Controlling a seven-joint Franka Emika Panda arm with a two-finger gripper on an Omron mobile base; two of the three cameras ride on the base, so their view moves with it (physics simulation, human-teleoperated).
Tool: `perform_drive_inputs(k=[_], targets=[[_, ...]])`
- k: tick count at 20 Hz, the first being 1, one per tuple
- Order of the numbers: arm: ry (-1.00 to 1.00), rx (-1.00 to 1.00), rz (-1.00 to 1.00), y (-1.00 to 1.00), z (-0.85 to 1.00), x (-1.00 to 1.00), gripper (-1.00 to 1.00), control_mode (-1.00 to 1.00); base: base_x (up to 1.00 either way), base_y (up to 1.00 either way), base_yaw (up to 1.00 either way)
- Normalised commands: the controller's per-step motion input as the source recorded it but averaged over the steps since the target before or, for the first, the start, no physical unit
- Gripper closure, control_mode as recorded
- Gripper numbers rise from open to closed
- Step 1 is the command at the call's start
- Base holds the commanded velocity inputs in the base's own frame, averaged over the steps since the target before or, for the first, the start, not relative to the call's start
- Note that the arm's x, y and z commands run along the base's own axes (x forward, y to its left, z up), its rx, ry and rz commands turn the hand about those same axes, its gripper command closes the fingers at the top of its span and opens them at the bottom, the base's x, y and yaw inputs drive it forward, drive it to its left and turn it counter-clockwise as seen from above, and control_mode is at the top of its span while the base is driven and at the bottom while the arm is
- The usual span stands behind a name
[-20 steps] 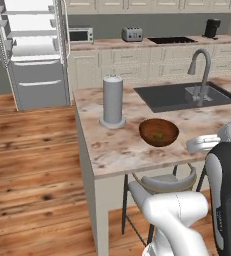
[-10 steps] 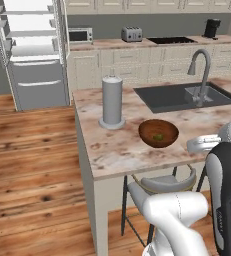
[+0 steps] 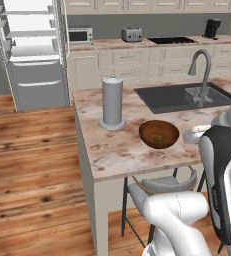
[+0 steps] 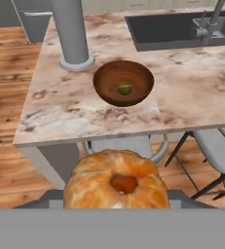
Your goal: Retrieve the kiwi and tangerine from the fridge and place them into the bowl on the dining table.
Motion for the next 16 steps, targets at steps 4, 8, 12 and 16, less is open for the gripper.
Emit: perform_drive_inputs(k=[4,8,12,16], targets=[[0.10,0.03,0.00,-0.21,0.00,0.49,1.00,-1.00,0.00,0.00,0.00],[0.04,0.04,0.00,-0.10,-0.07,0.40,1.00,-1.00,0.00,0.00,0.00],[0.07,0.03,0.00,-0.01,-0.22,0.56,1.00,-1.00,0.00,0.00,0.00],[0.09,0.01,0.00,0.00,-0.33,0.70,1.00,-1.00,0.00,0.00,0.00]])
